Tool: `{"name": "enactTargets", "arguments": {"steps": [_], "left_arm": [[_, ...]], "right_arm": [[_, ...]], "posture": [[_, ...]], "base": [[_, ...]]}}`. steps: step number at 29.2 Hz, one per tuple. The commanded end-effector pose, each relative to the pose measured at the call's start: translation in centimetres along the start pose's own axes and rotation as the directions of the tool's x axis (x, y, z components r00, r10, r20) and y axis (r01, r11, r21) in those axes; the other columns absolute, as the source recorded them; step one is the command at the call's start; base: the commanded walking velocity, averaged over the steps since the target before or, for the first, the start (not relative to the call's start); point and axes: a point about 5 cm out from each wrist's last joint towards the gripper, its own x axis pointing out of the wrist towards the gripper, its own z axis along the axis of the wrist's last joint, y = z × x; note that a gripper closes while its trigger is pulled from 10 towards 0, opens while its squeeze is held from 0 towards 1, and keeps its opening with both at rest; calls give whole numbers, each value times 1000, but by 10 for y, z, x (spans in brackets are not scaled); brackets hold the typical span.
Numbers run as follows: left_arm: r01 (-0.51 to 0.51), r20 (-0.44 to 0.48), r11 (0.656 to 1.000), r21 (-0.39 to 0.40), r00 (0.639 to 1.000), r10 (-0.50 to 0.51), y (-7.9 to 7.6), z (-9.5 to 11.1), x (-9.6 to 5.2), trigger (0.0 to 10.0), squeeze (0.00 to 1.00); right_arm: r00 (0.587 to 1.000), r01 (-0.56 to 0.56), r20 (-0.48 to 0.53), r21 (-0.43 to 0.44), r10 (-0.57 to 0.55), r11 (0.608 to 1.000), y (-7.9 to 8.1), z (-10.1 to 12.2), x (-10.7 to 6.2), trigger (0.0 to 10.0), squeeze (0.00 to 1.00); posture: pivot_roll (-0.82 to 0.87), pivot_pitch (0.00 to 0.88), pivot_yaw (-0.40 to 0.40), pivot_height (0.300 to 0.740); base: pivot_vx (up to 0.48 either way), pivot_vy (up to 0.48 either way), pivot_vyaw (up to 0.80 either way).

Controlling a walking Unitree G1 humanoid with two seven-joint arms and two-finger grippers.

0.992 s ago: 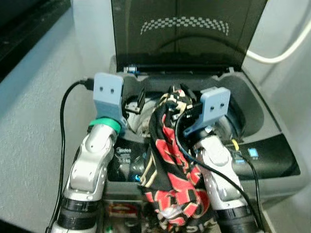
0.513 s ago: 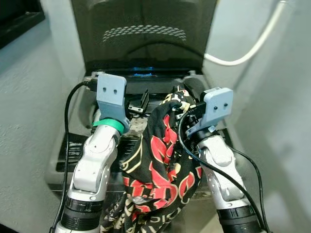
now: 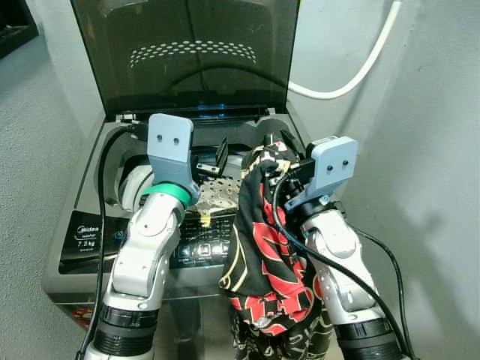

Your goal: Clothes washing

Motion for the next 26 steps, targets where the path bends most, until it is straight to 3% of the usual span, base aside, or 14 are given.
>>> {"name": "enactTargets", "arguments": {"steps": [1, 3, 4, 6, 8, 11, 12, 15, 16, 18, 20, 22, 25, 26], "left_arm": [[20, 56, 1000, 22, 998, -21, 0, 10, -2, 10000, 0], [24, 98, 998, 65, 995, -30, 4, 18, -2, 10000, 0], [-3, 144, 995, 100, 990, -11, 11, 27, 1, 10000, 0], [-3, 144, 995, 100, 990, -11, 11, 27, 1, 10000, 0], [-55, 212, 988, 147, 977, 23, 19, 38, 4, 10000, 0], [-60, 225, 985, 162, 974, 22, 19, 39, 4, 10000, 0], [-49, 236, 975, 218, 972, -4, 13, 36, -2, 10000, 0], [-38, 248, 962, 271, 968, -31, 7, 32, -7, 10000, 0], [-40, 275, 939, 340, 960, -59, -1, 30, -15, 10000, 0], [-40, 275, 939, 340, 960, -59, -1, 30, -15, 10000, 0], [-80, 327, 909, 409, 943, -65, -16, 25, -28, 10000, 0], [-79, 333, 903, 423, 940, -74, -21, 23, -31, 10000, 0], [-44, 302, 915, 401, 949, -87, -26, 18, -32, 10000, 0], [-45, 284, 927, 371, 956, -67, -24, 15, -33, 10000, 0]], "right_arm": [[999, 2, 46, -2, -2, 1000, -1, 10, 6, 10000, 0], [997, -12, 79, -9, 13, 1000, -2, 18, 15, 10000, 0], [991, -42, 123, -22, 44, 999, -1, 29, 31, 10000, 0], [991, -42, 123, -22, 44, 999, -1, 29, 31, 10000, 0], [964, -111, 235, -75, 125, 991, 9, 62, 76, 10000, 0], [953, -126, 265, -95, 147, 987, 13, 73, 89, 10000, 0], [942, -133, 296, -96, 156, 986, 19, 87, 104, 10000, 0], [935, -137, 317, -99, 162, 986, 24, 97, 113, 10000, 0], [924, -150, 341, -92, 173, 984, 31, 108, 122, 10000, 0], [924, -150, 341, -92, 173, 984, 31, 108, 122, 10000, 0], [888, -198, 414, -44, 199, 979, 50, 135, 135, 10000, 0], [884, -215, 418, -32, 208, 976, 57, 138, 138, 10000, 0], [904, -274, 319, -80, 285, 958, 67, 112, 136, 10000, 0], [891, -352, 205, -254, 406, 901, 79, 84, 128, 10000, 0]], "posture": [[109, 0, 72, 740], [107, 0, 74, 740], [105, 0, 75, 740], [105, 0, 75, 740], [102, 0, 74, 740], [102, 0, 74, 740], [105, 0, 68, 740], [108, 0, 64, 740], [112, 0, 58, 740], [112, 0, 58, 740], [131, 0, 29, 740], [131, 0, 29, 740], [139, 0, 20, 740], [137, 0, 20, 740]], "base": [[0, 0, 0], [0, 0, 0], [0, 0, 0], [0, 0, 0], [0, 0, 0], [0, 0, 0], [0, 0, 0], [0, 0, 0], [0, 0, 0], [0, 0, 0], [0, 0, 0], [0, 0, 0], [0, 0, 0], [0, 0, 0]]}}
